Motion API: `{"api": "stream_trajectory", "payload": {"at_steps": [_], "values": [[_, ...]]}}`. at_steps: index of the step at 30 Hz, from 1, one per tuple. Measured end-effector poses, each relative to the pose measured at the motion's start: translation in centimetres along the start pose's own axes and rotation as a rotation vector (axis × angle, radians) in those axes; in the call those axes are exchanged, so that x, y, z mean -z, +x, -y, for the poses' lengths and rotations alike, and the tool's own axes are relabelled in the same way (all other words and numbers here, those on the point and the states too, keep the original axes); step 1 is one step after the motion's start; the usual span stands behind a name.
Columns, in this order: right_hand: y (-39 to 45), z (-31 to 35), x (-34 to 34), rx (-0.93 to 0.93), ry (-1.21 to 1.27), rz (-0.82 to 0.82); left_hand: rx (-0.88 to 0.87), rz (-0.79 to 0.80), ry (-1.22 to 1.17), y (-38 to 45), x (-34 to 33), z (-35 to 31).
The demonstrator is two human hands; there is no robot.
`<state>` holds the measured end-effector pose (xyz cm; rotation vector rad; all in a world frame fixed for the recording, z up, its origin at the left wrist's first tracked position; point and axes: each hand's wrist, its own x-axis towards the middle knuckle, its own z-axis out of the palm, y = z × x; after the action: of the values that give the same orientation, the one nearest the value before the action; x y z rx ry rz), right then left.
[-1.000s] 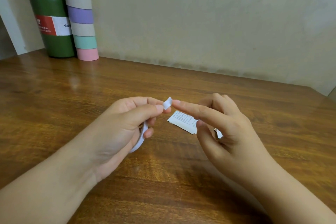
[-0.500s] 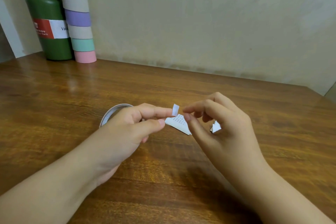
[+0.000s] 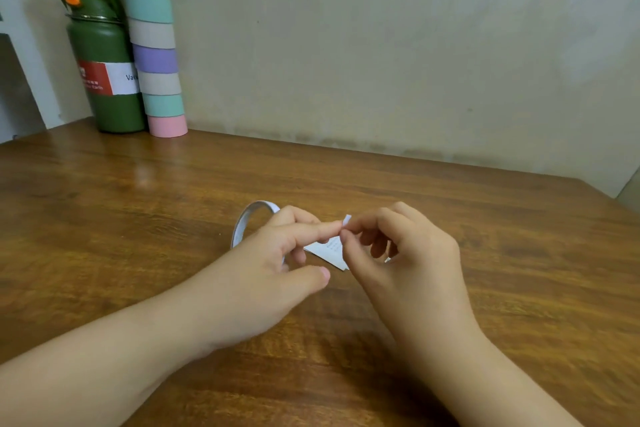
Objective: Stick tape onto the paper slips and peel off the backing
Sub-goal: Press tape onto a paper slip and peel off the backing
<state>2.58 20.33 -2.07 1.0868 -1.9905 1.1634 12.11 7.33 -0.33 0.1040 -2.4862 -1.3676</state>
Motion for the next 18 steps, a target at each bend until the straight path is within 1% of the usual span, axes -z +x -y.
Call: {"api": "stream_trajectory", "payload": {"at_steps": [4,7,10,14,18], "values": [[0.4,-0.5,0.5,-0.118,0.094,-0.03,-0.051,0.01,0.037,1.6,0.0,-0.9],[0.7,-1.0,0.8,-0.188,0.117,-0.015,-0.092,-0.007,0.052,2.6,-0.4,-0.7],[0.8,-1.2,0.8,-0.224,0.109,0.017,-0.11,-0.017,0.048,2.7,-1.1,0.2],[0.7,-0.9,0.7,-0.266,0.118,0.069,-0.138,0.02,0.061,2.1,-1.3,1.0],[0.5,-0.1,0.8,-0.263,0.15,0.081,-0.195,0.022,0.035,1.6,-0.7,1.2]]}}
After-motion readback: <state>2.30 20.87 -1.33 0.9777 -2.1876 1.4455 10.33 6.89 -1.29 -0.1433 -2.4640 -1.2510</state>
